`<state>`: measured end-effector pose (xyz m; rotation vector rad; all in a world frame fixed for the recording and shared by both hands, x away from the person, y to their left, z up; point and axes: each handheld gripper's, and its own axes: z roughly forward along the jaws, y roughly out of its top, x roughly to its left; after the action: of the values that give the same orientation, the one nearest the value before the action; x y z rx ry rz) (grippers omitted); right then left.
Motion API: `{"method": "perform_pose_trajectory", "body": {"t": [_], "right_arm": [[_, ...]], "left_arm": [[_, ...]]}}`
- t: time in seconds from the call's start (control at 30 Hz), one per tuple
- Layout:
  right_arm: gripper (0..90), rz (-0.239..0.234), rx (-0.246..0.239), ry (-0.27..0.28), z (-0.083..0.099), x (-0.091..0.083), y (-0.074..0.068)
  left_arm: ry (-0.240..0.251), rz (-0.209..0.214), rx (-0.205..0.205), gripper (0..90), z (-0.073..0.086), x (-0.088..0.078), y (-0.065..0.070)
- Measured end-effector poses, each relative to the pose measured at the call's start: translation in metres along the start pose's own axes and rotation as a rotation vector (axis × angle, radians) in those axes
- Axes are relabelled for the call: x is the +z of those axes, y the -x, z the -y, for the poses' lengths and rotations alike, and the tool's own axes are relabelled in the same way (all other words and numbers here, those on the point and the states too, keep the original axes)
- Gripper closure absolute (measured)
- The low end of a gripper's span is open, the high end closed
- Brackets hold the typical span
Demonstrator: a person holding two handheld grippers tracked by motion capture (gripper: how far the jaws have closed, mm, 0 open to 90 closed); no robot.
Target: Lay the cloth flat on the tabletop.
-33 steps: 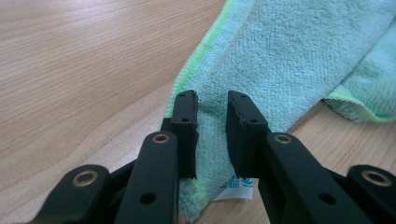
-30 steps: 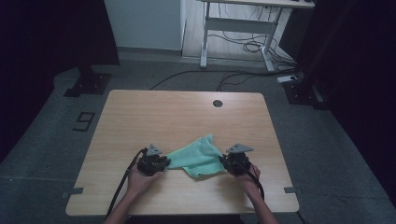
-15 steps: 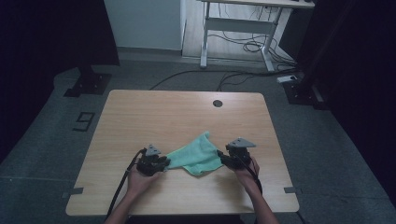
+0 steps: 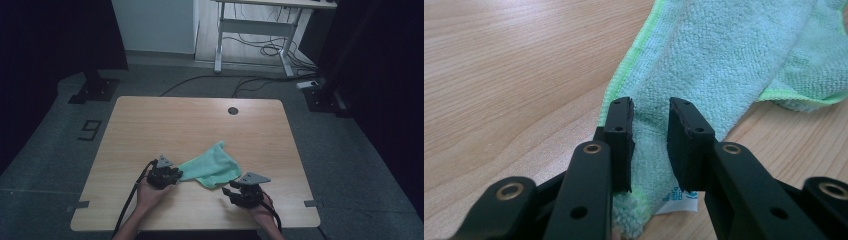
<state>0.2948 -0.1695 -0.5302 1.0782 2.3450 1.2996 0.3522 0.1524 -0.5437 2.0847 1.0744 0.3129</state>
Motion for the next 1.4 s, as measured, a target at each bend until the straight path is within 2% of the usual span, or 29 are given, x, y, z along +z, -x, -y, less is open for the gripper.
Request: {"method": "perform_pose_trajectory", "body": {"t": [0.1, 0.17, 0.23, 0.47, 0.53, 0.6, 0.67, 0.73, 1.0, 1.1, 1.2, 1.33, 1.4], "right_arm": [[59.0, -0.032, -0.011, -0.011, 0.001, 0.010, -0.006], [59.2, -0.036, -0.016, -0.013, 0.000, 0.014, -0.008], [59.3, -0.031, -0.020, -0.023, -0.003, 0.025, -0.010], [61.9, -0.008, -0.018, -0.040, -0.008, 0.045, -0.012], [67.7, 0.025, -0.035, -0.054, -0.009, 0.052, -0.014], [76.6, 0.033, -0.027, -0.059, -0.009, 0.055, -0.014], [83.3, 0.037, -0.032, -0.057, -0.010, 0.056, -0.013], [86.0, 0.028, -0.026, -0.057, -0.011, 0.055, -0.013], [86.5, 0.020, -0.027, -0.034, -0.012, 0.046, -0.010], [86.5, 0.019, -0.020, -0.025, -0.012, 0.044, -0.008], [86.5, 0.022, -0.020, -0.023, -0.012, 0.043, -0.007], [86.5, 0.025, -0.015, -0.017, -0.011, 0.041, -0.006], [86.4, 0.025, -0.013, -0.018, -0.011, 0.040, -0.005]], "left_arm": [[-0.001, -0.008, 0.009, 71.1, 0.000, 0.000, 0.001], [-0.001, -0.009, 0.009, 71.1, 0.000, 0.000, 0.002], [-0.001, -0.003, 0.007, 69.4, 0.000, 0.000, 0.001], [0.000, 0.003, 0.006, 69.4, 0.000, 0.000, 0.000], [0.001, 0.003, 0.007, 69.5, 0.001, 0.000, 0.000], [0.002, 0.003, 0.005, 69.5, 0.001, 0.000, 0.000], [0.001, 0.003, 0.003, 69.1, 0.001, -0.001, 0.000], [0.006, 0.014, -0.004, 68.1, 0.001, -0.003, -0.001], [0.036, 0.003, -0.022, 62.7, 0.005, -0.027, -0.006], [0.023, 0.009, -0.030, 58.8, 0.012, -0.036, -0.006], [0.009, 0.018, -0.034, 56.7, 0.014, -0.039, -0.005], [0.026, 0.030, -0.037, 54.6, 0.015, -0.046, -0.004], [0.029, 0.023, -0.038, 51.5, 0.015, -0.046, -0.001]]}}
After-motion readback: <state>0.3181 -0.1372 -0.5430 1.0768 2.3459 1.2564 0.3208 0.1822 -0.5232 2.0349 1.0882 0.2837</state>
